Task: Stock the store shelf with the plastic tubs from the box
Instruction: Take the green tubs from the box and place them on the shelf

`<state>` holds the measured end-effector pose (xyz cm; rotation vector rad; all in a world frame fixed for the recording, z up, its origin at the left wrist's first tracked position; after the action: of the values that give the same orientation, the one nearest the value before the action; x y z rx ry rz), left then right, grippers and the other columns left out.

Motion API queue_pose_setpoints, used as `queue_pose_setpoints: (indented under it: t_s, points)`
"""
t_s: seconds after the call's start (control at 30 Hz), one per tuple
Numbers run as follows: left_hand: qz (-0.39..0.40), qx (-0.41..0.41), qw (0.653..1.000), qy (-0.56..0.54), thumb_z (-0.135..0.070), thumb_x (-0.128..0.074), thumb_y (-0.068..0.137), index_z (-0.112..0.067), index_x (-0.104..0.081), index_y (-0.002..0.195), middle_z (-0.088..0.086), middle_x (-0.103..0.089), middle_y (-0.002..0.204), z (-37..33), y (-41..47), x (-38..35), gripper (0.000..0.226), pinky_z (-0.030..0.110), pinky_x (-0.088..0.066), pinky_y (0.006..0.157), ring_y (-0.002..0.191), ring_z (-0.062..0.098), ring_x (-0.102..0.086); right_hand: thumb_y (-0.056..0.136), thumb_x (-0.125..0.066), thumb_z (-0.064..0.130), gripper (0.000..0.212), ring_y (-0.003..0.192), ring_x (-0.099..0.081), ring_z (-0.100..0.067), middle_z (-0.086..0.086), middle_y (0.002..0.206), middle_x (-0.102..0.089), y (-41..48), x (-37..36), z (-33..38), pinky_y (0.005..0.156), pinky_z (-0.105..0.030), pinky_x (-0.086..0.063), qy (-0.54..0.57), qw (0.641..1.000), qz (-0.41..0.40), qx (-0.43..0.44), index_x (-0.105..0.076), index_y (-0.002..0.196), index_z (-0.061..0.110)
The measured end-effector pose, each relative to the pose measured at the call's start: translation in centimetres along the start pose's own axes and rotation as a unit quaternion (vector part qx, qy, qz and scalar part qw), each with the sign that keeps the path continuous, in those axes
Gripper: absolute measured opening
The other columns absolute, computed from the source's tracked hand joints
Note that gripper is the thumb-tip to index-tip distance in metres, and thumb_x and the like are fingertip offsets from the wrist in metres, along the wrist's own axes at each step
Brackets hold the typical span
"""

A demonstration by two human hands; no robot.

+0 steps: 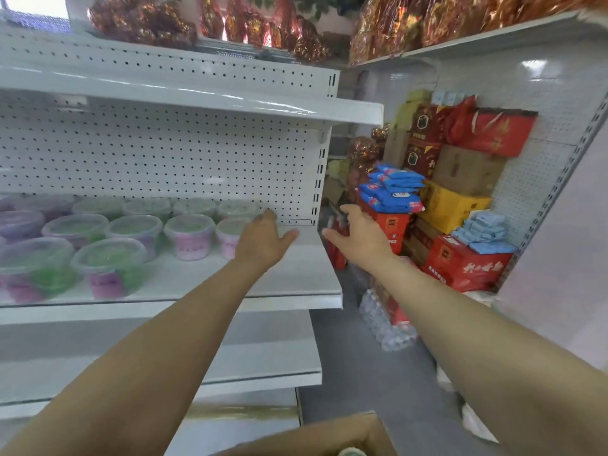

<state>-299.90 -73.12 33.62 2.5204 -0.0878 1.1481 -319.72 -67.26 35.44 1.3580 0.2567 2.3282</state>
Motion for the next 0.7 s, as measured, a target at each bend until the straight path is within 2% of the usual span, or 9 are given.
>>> queue_pose_setpoints:
  t_s: [0.2,0.37,0.47,0.57,0.7]
  points:
    - [0.007,-0.027,1.000,-0.008,-0.052,-0.057,0.088,-0.009,-0.051,0.126,0.014,-0.059,0.125,-8.5,-5.3,-5.2,0.057,0.038,-0.046,0.092,0.115,0.033,-0.055,0.089,-0.061,0.055,0.064,0.122,-0.056,-0.030,-0.009,0.134,-0.058,-5.2,7.7,-7.0,0.095,-0.037,-0.046,-0.030,0.999,-0.014,-0.022,-0.043,0.138,0.018]
    - [0.043,-0.025,0.999,-0.007,-0.055,-0.051,0.090,-0.011,-0.055,0.120,0.012,-0.063,0.119,-11.6,-8.3,-10.7,0.053,0.037,-0.046,0.088,0.110,0.033,-0.058,0.091,-0.058,0.053,0.059,0.119,-0.058,-0.030,-0.009,0.131,-0.061,-8.6,9.2,-13.6,0.097,-0.038,-0.047,-0.019,0.997,-0.002,-0.069,-0.047,0.135,0.017]
    - [0.088,-0.009,0.996,0.000,-0.058,-0.046,0.091,-0.011,-0.057,0.115,0.013,-0.066,0.111,-10.8,-9.7,-15.2,0.054,0.038,-0.049,0.086,0.104,0.032,-0.060,0.091,-0.058,0.054,0.060,0.120,-0.057,-0.031,-0.010,0.131,-0.060,-10.7,7.8,-17.8,0.092,-0.034,-0.043,-0.001,0.994,0.019,-0.106,-0.048,0.136,0.015]
    - [0.152,0.019,0.988,0.009,-0.058,-0.044,0.092,-0.009,-0.059,0.111,0.014,-0.065,0.109,-8.3,-11.8,-20.4,0.054,0.037,-0.047,0.085,0.103,0.033,-0.059,0.090,-0.057,0.057,0.057,0.112,-0.060,-0.033,-0.010,0.118,-0.064,-13.6,4.5,-21.9,0.081,-0.031,-0.041,0.000,0.988,0.055,-0.146,-0.053,0.129,0.016]
    - [0.244,0.049,0.968,0.029,-0.056,-0.042,0.094,-0.006,-0.062,0.105,0.018,-0.067,0.108,-3.2,-15.5,-28.2,0.055,0.037,-0.046,0.086,0.105,0.036,-0.060,0.093,-0.057,0.051,0.062,0.123,-0.056,-0.032,-0.012,0.129,-0.061,-19.0,-2.0,-27.1,0.098,-0.035,-0.042,0.017,0.970,0.115,-0.216,-0.048,0.138,0.010]
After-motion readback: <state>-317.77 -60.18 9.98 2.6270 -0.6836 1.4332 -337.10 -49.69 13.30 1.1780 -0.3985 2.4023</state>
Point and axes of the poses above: each hand's wrist, its own y-axis towards the middle knuckle, its own x-axis out of the back of the hand, z = x × y, the point moved 10 cm from there along y, towards the middle knuckle
